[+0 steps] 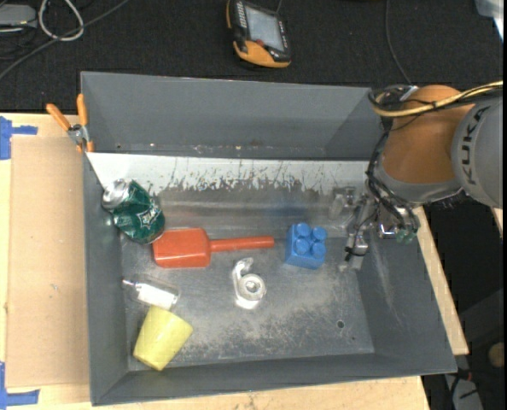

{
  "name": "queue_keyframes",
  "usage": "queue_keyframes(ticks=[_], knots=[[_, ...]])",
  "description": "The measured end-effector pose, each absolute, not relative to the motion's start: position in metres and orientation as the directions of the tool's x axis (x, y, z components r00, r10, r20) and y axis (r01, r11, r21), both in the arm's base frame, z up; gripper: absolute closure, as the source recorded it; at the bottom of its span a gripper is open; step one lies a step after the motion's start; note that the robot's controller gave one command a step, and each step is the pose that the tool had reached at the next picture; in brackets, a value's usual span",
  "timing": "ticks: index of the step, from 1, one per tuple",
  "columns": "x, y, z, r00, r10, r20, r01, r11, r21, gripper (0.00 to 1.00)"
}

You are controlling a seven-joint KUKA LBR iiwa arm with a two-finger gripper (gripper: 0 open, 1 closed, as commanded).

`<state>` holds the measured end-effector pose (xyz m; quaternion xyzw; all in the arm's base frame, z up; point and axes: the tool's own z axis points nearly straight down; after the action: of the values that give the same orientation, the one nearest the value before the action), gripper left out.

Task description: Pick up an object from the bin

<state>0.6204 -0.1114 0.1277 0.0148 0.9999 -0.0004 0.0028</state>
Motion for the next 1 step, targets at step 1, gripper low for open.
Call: queue_keyframes(ticks=[1], knots=[[0.6171,-0.0960,0.0766,-0.982,0.187,0.018,0.187,0.982,0.004,0.00]])
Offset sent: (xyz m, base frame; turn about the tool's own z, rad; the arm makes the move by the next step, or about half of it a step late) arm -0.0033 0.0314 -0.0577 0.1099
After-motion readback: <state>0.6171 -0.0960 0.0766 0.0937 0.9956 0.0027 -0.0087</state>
